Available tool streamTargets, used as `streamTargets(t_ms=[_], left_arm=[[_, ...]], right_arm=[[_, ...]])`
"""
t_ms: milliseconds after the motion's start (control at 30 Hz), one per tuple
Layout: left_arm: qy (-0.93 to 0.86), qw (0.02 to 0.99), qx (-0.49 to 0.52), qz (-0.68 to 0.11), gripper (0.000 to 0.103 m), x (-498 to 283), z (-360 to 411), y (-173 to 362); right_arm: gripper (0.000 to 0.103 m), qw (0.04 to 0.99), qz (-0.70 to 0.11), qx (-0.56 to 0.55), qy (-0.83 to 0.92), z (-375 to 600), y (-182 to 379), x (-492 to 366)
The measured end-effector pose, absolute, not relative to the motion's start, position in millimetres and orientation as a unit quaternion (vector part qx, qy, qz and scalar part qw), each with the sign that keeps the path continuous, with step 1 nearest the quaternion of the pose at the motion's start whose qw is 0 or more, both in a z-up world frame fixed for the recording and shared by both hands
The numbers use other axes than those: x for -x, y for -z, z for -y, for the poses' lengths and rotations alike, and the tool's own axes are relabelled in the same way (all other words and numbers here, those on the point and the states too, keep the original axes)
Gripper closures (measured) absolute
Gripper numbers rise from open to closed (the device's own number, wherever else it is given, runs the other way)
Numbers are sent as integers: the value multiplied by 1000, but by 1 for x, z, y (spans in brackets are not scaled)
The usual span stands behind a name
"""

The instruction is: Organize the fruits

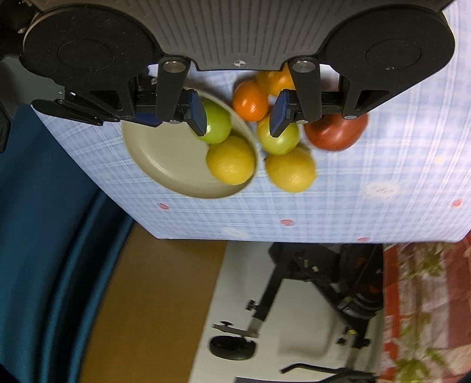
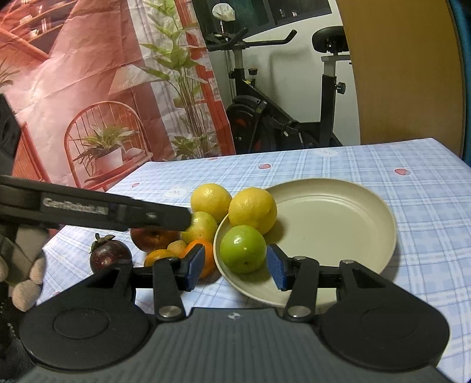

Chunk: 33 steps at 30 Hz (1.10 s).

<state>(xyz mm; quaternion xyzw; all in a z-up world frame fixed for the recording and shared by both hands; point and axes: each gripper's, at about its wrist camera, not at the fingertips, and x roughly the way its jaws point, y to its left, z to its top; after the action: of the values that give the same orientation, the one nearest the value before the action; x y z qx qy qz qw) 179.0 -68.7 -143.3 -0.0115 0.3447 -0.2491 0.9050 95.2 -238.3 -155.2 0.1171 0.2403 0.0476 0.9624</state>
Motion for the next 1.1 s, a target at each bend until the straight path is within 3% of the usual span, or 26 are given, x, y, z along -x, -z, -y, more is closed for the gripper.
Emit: streamTargets(t_ms=[967,1100], left_arm=[[156,925,86,-335,54,-152,-12,145],[149,927,85,-332,54,-153,-11,143]], right_arm=[[55,963,-250,-26,-99,186,145,-98],[66,954,-275,-2,-122,174,152,-126]])
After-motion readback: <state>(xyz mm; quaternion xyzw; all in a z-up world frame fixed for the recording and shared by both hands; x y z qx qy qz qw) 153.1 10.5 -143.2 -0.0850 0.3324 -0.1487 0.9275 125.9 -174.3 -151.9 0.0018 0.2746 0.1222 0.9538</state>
